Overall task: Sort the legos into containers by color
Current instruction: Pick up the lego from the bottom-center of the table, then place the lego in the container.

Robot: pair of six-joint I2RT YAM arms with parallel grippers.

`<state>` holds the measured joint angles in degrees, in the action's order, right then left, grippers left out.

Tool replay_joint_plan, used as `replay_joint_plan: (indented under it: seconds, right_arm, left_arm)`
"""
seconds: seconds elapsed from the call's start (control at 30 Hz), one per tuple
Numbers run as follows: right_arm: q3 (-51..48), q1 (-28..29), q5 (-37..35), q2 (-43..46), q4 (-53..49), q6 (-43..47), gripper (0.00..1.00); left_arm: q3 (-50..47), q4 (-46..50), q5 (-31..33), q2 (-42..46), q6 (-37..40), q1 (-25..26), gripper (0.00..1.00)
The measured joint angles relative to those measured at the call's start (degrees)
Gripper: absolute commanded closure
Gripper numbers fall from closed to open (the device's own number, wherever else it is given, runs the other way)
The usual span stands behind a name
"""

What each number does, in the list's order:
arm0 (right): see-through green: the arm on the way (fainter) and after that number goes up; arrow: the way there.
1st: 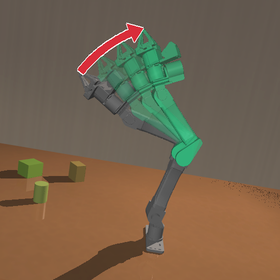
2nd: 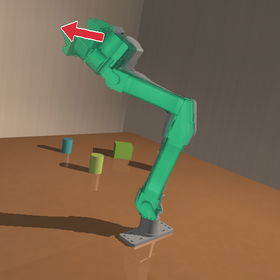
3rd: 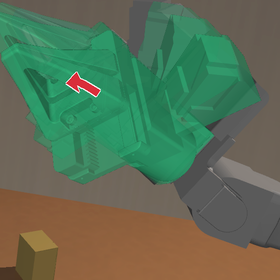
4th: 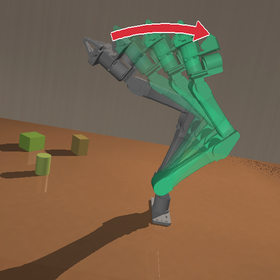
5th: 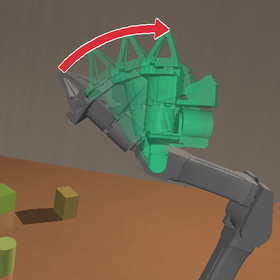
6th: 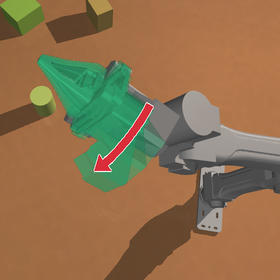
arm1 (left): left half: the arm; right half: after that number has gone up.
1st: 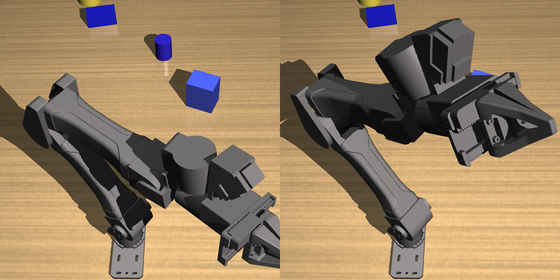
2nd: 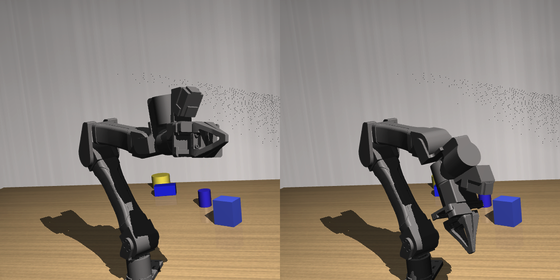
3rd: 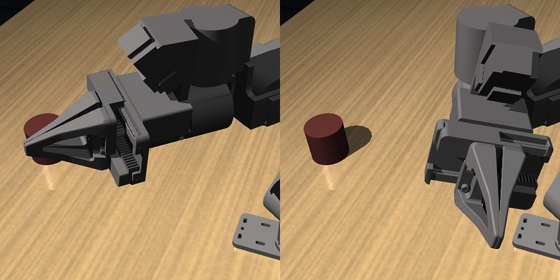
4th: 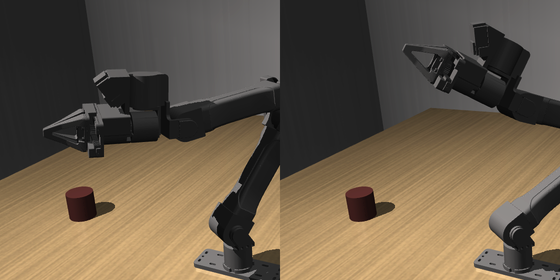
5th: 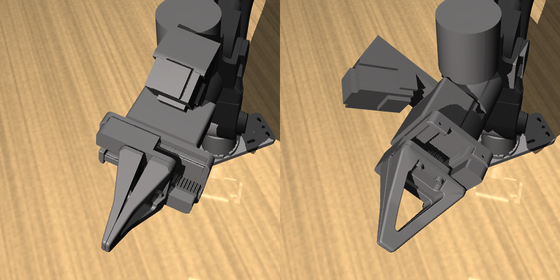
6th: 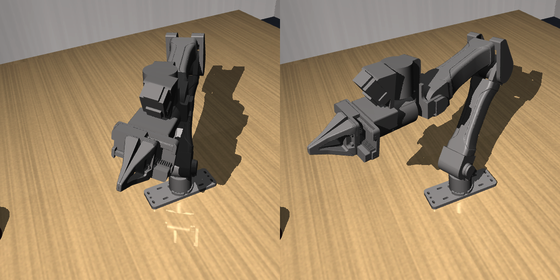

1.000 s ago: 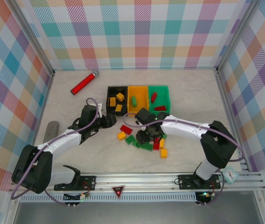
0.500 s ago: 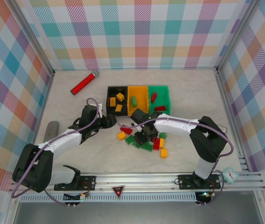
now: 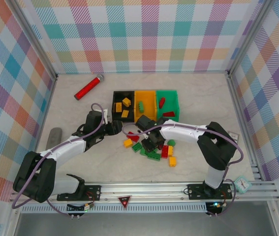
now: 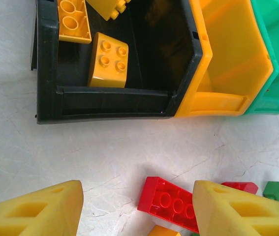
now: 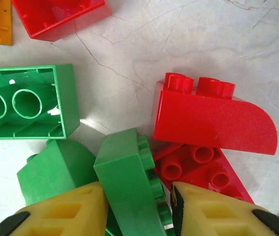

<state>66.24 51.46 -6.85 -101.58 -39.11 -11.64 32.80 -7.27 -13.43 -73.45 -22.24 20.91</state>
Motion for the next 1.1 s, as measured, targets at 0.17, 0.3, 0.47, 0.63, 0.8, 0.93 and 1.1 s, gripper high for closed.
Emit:
replay_joint_plan:
  seconds: [0.17,0.3,0.47,0.63,0.8,0.93,1.1]
  right_arm:
    - [0.8,0.4,0.2,-0.9,-0.2,-0.4,0.62]
    - [1.4,0.7,0.1,-1.5,0.3,-1.2,0.69]
    - [1.4,0.7,-0.1,-1.2,0.5,-1.4,0.73]
    - [1.8,0.7,-0.2,-0.1,0.4,-1.4,0.74]
    - [4.8,-0.6,0.0,2.0,1.0,-1.7,0.74]
    - [7.5,-3.4,0.5,3.5,2.4,-2.9,0.73]
    - [14.5,-8.5,1.3,1.9,3.0,-4.0,0.73]
  left_arm:
    - [0.0,0.0,1.0,0.3,0.0,0.0,0.39]
    - [0.0,0.0,1.1,0.8,0.0,0.0,0.39]
    - [0.0,0.0,1.5,0.9,0.0,0.0,0.39]
    - [0.0,0.0,1.5,0.9,0.0,0.0,0.39]
    - [0.0,0.0,1.5,0.9,0.0,0.0,0.39]
    - [0.0,0.0,1.5,0.9,0.0,0.0,0.39]
    - [0.0,0.0,1.5,0.9,0.0,0.0,0.39]
